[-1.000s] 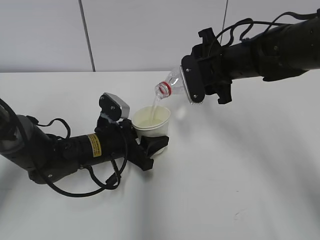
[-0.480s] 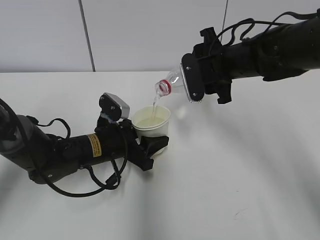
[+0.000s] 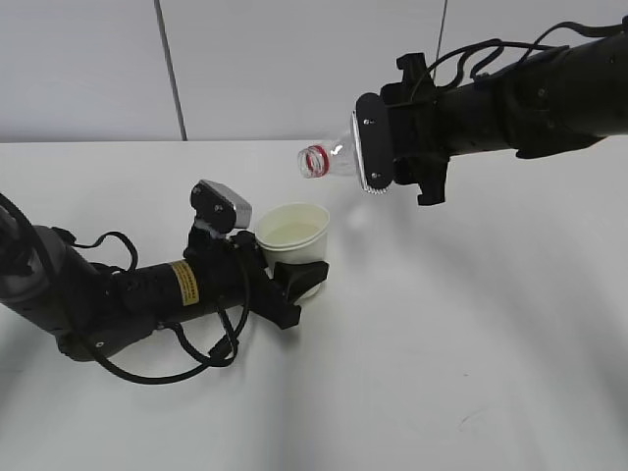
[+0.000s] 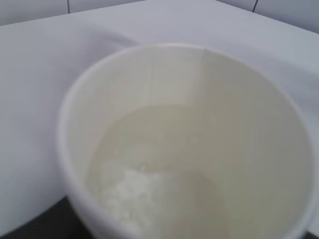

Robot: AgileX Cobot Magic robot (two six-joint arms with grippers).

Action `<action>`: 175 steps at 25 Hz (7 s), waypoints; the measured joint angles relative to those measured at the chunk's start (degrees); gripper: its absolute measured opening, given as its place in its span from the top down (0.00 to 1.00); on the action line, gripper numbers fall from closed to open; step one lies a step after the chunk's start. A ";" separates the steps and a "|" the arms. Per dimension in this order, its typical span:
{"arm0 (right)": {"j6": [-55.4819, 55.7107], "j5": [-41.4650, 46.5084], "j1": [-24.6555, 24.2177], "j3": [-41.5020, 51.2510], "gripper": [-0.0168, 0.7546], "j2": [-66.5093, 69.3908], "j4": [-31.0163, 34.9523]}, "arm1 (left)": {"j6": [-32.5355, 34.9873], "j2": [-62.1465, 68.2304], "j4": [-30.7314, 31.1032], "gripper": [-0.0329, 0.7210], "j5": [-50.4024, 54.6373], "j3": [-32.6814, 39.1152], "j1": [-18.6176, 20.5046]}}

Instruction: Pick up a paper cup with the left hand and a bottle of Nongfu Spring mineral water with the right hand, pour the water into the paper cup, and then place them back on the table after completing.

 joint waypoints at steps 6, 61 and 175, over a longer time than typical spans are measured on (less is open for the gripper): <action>4.34 -0.33 0.00 0.00 0.37 0.00 0.00 | 0.00 0.00 -1.32 0.45 -0.12 0.00 0.00; 60.43 -24.68 -13.55 0.00 0.37 0.00 7.36 | 0.00 0.00 -3.78 0.45 -0.45 0.00 2.37; 29.45 -55.59 -18.64 3.37 0.37 11.27 32.86 | 5.28 1.45 -9.29 0.34 6.37 -3.79 14.45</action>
